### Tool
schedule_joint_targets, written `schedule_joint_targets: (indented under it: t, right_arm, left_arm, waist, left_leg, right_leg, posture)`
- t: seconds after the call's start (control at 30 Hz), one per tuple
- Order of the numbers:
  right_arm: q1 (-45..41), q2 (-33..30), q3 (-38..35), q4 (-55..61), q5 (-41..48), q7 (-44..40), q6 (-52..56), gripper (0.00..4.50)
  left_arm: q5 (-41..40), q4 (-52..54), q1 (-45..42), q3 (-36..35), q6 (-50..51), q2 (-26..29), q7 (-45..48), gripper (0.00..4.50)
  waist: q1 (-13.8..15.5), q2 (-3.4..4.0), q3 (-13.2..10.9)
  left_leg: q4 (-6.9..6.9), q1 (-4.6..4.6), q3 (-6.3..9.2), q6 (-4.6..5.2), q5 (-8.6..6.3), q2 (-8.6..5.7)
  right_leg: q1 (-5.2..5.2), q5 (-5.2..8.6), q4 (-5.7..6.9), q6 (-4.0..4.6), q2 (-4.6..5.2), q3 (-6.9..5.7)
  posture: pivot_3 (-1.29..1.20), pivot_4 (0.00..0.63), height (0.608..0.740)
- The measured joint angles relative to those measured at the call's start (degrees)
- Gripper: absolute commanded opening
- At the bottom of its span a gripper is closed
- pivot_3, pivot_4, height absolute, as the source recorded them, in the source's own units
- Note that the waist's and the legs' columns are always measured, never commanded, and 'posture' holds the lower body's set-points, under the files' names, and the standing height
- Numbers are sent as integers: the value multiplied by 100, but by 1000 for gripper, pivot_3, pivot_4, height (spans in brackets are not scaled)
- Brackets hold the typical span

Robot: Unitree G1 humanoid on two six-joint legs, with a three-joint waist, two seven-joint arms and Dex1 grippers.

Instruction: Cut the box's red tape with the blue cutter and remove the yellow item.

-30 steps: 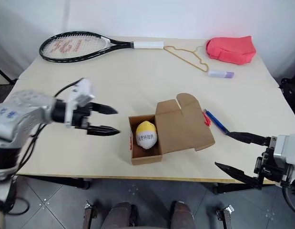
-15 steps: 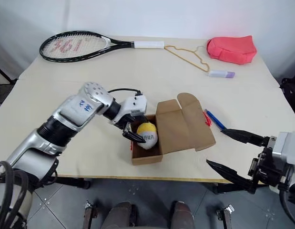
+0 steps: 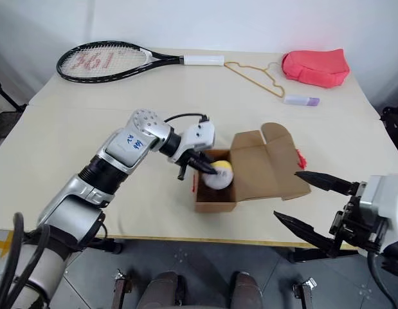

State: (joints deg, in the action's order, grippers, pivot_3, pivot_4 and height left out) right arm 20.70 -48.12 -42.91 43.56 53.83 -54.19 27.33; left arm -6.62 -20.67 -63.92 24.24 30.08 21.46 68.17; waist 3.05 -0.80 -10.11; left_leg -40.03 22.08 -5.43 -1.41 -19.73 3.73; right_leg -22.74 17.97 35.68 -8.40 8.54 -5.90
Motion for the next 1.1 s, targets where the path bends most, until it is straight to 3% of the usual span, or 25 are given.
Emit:
schedule_joint_targets:
  t: [0.13, 0.27, 0.37, 0.5, 0.6, 0.77, 0.93, 1.07, 1.1]
  right_arm:
    - [-492, -54, 365, -163, 37, 30, 14, 4500]
    - [-1607, -2, 1131, -486, 224, 237, 23, 4500]
    - [-2254, 264, 1845, -698, 269, 258, 29, 4500]
    - [-2903, 577, 3016, -1020, -280, -126, -228, 4500]
    - [-3318, 849, 3666, -1356, -743, -473, -536, 4500]
    - [-3627, 1069, 4161, -1972, -1278, -929, -995, 4500]
    - [-3698, 1047, 4176, -2305, -1400, -1196, -1105, 4500]
    - [-3565, 766, 3852, -2351, -1324, -1396, -1078, 4500]
    - [-3559, 728, 3771, -2368, -1307, -1420, -1070, 4500]
  left_arm:
    - [-374, -343, 2, -974, -141, -24, -372, 13]
    - [-1210, -417, 420, -2745, -596, 185, -978, 13]
    - [-1506, -177, 1579, -3833, -864, 783, -1405, 13]
    - [-1403, 290, 3451, -4530, -1077, 1360, -1874, 13]
    - [-1362, 639, 4366, -4790, -948, 1624, -2132, 13]
    - [-1338, 1130, 4916, -4818, -931, 1775, -2306, 1463]
    - [-1456, 1284, 4936, -4791, -697, 1810, -2437, 3137]
    - [-1965, 1835, 5396, -4978, -331, 2226, -1956, 4168]
    - [-2029, 1862, 5447, -5067, -271, 2297, -1895, 4168]
  waist:
    - [-78, 0, 0]
    - [-205, 4, 2]
    - [-350, 6, 3]
    - [-367, -6, -3]
    - [-218, -31, -12]
    - [-70, -31, -12]
    - [-159, -30, -12]
    - [-219, -29, -13]
    - [-228, -28, -13]
  left_leg:
    - [-1, -2, 2, 0, 0, 0]
    - [7, -9, 5, 0, 1, 1]
    - [46, -55, 11, -2, 0, 0]
    - [57, -59, 13, -13, -6, 0]
    - [37, -46, 17, -13, -10, 1]
    - [4, -47, 15, -2, -22, 0]
    - [11, -49, 11, -6, -24, 2]
    - [22, -52, 1, -13, -30, 4]
    - [27, -57, -2, -13, -30, 4]
  right_leg:
    - [-2, 0, 7, 0, 0, 1]
    - [-3, -1, 12, -1, 1, 0]
    - [1, -1, 28, -1, 1, 3]
    - [0, -1, 28, -2, 2, -2]
    - [4, -4, 26, -7, 4, -6]
    - [26, -5, 17, -7, 6, -4]
    - [16, -5, 27, -5, 4, -5]
    - [6, -5, 25, -5, 4, -5]
    - [6, -5, 24, -5, 4, -5]
  posture:
    - [0, 150, 740]
    - [0, 150, 740]
    - [0, 150, 740]
    - [0, 150, 740]
    - [0, 150, 740]
    - [0, 150, 740]
    - [0, 150, 740]
    - [0, 150, 740]
    - [0, 150, 740]
